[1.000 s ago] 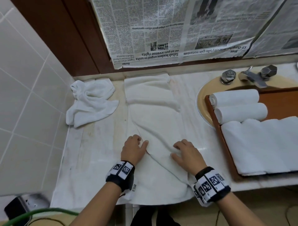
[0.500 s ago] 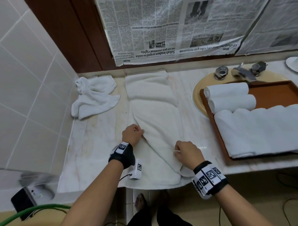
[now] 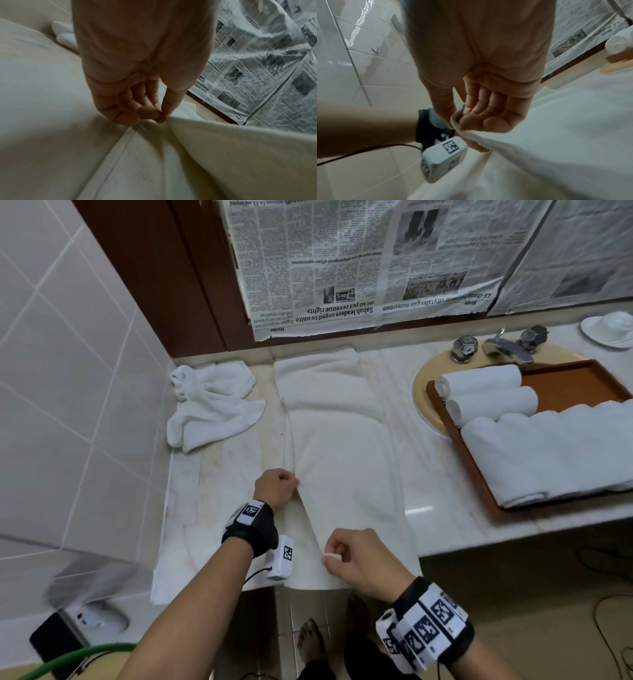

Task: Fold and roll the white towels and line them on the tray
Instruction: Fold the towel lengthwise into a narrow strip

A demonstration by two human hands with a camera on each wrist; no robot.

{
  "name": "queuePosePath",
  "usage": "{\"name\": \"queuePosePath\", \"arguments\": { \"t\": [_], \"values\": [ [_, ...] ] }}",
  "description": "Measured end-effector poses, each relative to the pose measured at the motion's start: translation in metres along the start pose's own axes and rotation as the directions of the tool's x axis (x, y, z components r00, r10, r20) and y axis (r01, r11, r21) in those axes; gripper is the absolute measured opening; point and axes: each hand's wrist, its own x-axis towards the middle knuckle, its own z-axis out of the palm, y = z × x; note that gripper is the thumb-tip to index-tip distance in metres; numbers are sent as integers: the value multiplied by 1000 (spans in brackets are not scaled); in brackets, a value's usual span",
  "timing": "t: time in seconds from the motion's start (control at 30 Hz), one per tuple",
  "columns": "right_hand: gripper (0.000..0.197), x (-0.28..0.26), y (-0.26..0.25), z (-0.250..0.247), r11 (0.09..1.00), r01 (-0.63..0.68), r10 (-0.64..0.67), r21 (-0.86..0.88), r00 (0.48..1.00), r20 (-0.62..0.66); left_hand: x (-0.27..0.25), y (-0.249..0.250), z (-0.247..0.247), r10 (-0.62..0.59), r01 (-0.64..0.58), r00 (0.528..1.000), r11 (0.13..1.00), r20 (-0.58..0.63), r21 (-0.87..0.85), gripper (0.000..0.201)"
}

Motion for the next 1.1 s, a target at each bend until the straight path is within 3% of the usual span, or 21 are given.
{"name": "queuePosePath", "arguments": {
  "t": [0.13,0.33,0.73,0.77,0.83,0.93,1.0,1.1],
  "values": [
    [10,-1,-13,35,999,21,-21,31,1000,20,-3,-13,-5,23,-26,998,998,52,61,5],
    [4,12,-11,72,997,27,-32,73,997,75,-9,-24,-11,76,-79,997,991,32,109,7],
    [23,20,10,72,1000,15,-12,-9,967,254,-17,-27,-7,76,-75,997,990,0,118,10],
    [25,24,11,64,1000,25,-28,15,976,218,-17,-27,-7,77,-76,997,989,0,125,9],
    [20,38,19,40,998,61,-61,15,998,19,-16,-27,-8,68,-68,998,989,2,131,9],
    [22,69,45,-5,985,1,-56,-173,949,-312,-15,-24,-10,62,-60,998,988,-7,139,13],
    [32,87,65,-33,947,-132,6,-293,920,-393,-14,-21,-10,80,-72,996,984,-41,163,12],
    [42,103,90,-57,895,-271,115,-355,908,-404,-14,-19,-8,56,-38,992,987,-115,153,11]
  ]
}}
